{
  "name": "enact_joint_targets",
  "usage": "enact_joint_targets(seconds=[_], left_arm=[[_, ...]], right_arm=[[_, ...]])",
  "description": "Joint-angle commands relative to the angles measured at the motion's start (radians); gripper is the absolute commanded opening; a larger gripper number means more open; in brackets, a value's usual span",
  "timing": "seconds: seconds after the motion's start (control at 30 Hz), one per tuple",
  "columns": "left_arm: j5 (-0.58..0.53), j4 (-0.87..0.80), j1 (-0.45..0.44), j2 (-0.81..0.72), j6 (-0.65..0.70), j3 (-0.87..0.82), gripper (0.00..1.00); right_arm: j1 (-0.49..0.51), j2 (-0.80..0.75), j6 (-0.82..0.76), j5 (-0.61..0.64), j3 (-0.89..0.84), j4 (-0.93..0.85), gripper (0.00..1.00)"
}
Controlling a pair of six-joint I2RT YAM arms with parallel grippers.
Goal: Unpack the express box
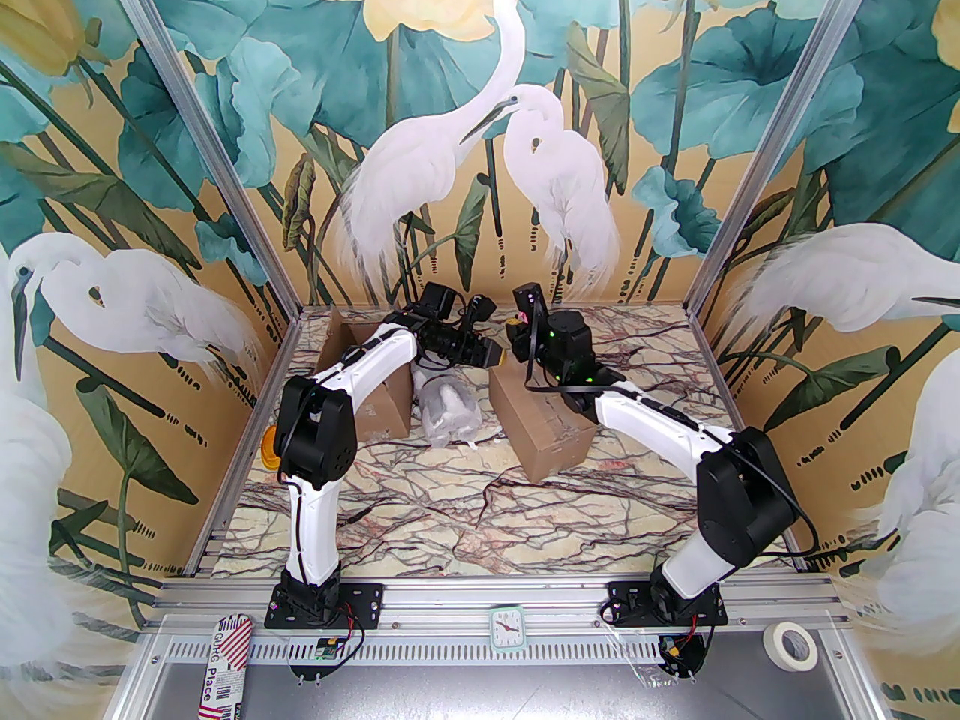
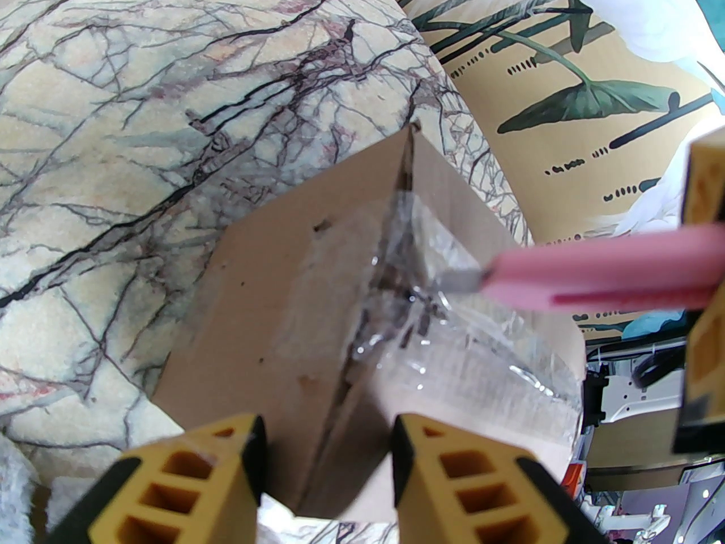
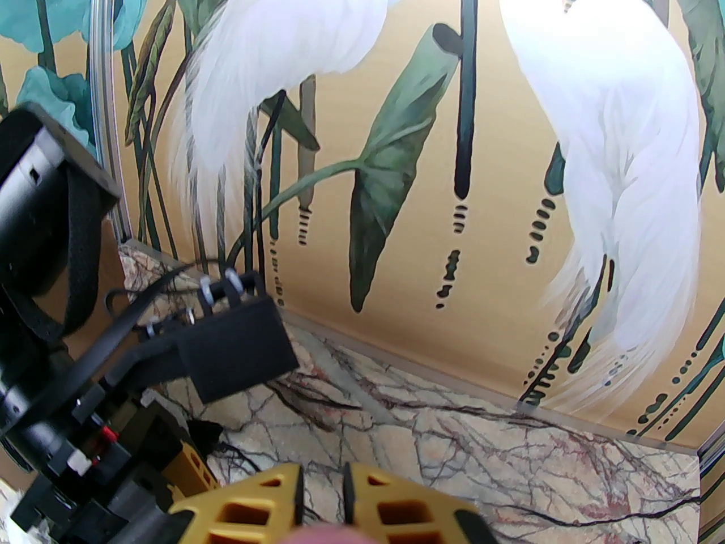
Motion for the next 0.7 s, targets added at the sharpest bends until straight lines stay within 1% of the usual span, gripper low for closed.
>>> enact_joint_targets(seconds=[0.0, 0.3, 0.57, 0.67], left_arm=[[0.009, 0.000, 0.003, 0.038, -0.006, -0.028, 0.40], [-0.001, -0.003, 0.003, 0.050, -0.011, -0.042, 0.33], [-0.032, -0.006, 0.005, 0.060, -0.025, -0.048, 0.19], [-0.035, -0.001, 0.007, 0.060, -0.032, -0.050, 0.16]], right_arm=[[0.010, 0.009, -0.011, 0.028, -0.020, 0.003, 0.00], [0.027, -0.004, -0.053, 0.069, -0.036, -0.013, 0.00], [0.045, -0.038, -0.073, 0.101, -0.059, -0.031, 0.00], [0.051, -0.051, -0.078, 0.109, -0.074, -0.039, 0.00]])
